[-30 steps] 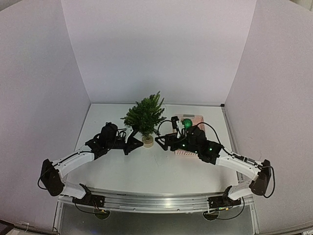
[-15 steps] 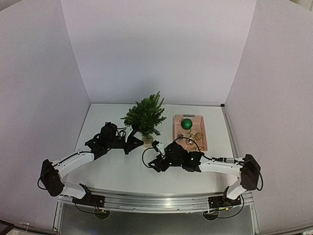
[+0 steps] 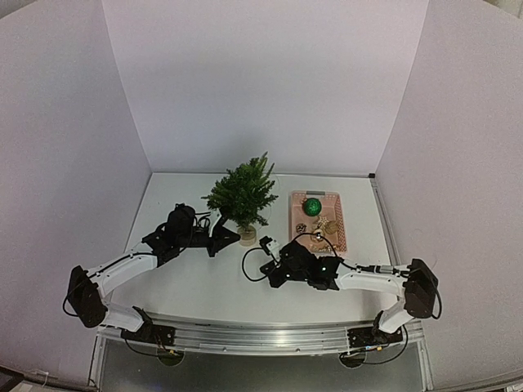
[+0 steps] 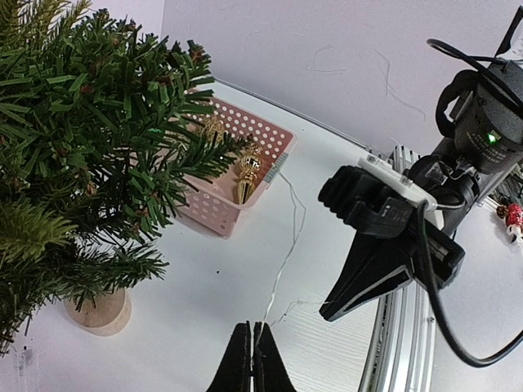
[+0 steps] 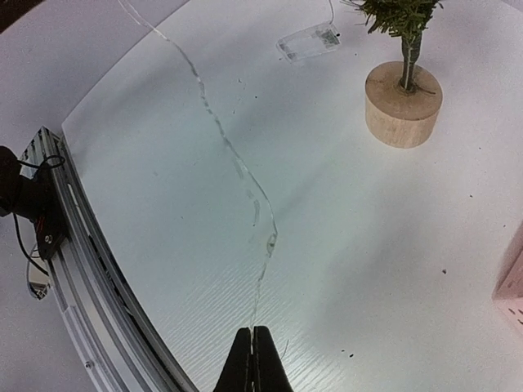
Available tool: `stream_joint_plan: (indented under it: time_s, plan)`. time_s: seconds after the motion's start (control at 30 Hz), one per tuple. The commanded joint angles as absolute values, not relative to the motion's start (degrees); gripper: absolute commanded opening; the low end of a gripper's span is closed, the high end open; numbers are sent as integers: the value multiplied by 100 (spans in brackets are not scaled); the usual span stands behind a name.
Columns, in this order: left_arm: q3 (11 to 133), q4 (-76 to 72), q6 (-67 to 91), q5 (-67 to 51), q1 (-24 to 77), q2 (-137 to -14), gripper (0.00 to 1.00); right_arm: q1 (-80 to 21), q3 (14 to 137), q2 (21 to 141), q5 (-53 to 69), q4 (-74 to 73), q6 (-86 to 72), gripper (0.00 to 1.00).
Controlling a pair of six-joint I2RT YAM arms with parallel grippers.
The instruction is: Decorate the small christmas tree
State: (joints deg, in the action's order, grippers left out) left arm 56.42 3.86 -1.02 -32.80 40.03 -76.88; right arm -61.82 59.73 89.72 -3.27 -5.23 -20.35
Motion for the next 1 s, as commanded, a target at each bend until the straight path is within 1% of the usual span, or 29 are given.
stream_joint_plan:
  time_s: [0.0,0.1,0.17,0.2,0.27,0.33,0.4,0.5,0.6,0.73,0.87,0.97]
  plan:
    - [5599,129,-53,-3266,3950,-7481,0,-6202,5988,8590,-199,-433,-2176,0]
    - [5595,144,-71,-3273,3949,-7454,0,-6205,6148,8600,33,-606,-2288,0]
    - [5605,156,-138,-3273,3946,-7429,3,-6228,6316,8656,288,-740,-2336,0]
    - [5616,164,-147,-3236,3946,-7418,10,-6262,6413,8685,402,-805,-2334,0]
    - [5635,194,-164,-3181,3940,-7369,37,-6351,6685,8799,608,-1002,-2284,0]
    - [5657,278,-264,-3274,3919,-7258,54,-6440,7063,8911,805,-1228,-2234,0]
    - [5683,474,-525,-3523,3884,-7087,66,-6488,7424,9039,995,-1537,-2207,0]
    - [5646,892,-1109,-3742,3781,-6621,78,-6530,8019,9268,1260,-2123,-2175,0]
    - [5563,1366,-1951,-3831,3717,-6153,83,-6559,8478,9407,1507,-2461,-2166,0]
    - [5337,2001,-3763,-3884,3705,-5558,82,-6572,8817,9524,1721,-2496,-2207,0]
    - [4703,1159,-5242,-3636,3709,-5000,81,-6608,9217,9787,1925,-2495,-2227,0]
    - [4577,772,-6142,-3730,3714,-4889,78,-6630,9488,10017,2020,-2488,-2226,0]
